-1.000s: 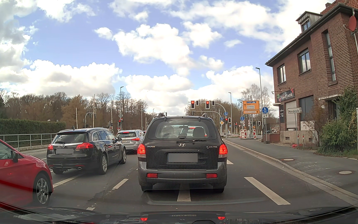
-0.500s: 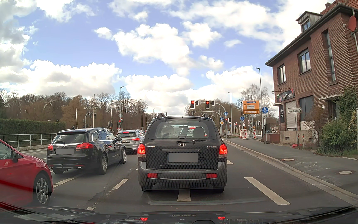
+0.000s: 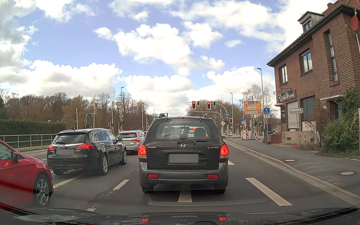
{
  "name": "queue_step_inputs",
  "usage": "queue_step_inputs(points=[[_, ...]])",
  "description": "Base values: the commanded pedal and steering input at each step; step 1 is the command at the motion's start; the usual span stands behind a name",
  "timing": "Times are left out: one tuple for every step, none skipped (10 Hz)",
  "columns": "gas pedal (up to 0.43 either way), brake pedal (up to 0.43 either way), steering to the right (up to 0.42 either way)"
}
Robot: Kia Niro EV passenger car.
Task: Follow the waypoints while adhering to traffic rules and regulations
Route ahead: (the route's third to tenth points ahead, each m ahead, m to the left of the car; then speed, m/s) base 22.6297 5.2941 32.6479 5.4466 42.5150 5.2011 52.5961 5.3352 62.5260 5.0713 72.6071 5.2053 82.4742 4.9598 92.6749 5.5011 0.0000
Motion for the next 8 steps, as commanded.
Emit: queue_step_inputs(points=[[0.0,0.232,-0.002],[0.0,0.232,-0.002],[0.0,0.232,-0.002],[0.0,0.232,-0.002],[0.0,0.232,-0.002],[0.0,0.232,-0.002],[0.0,0.232,-0.002],[0.0,0.232,-0.002]])
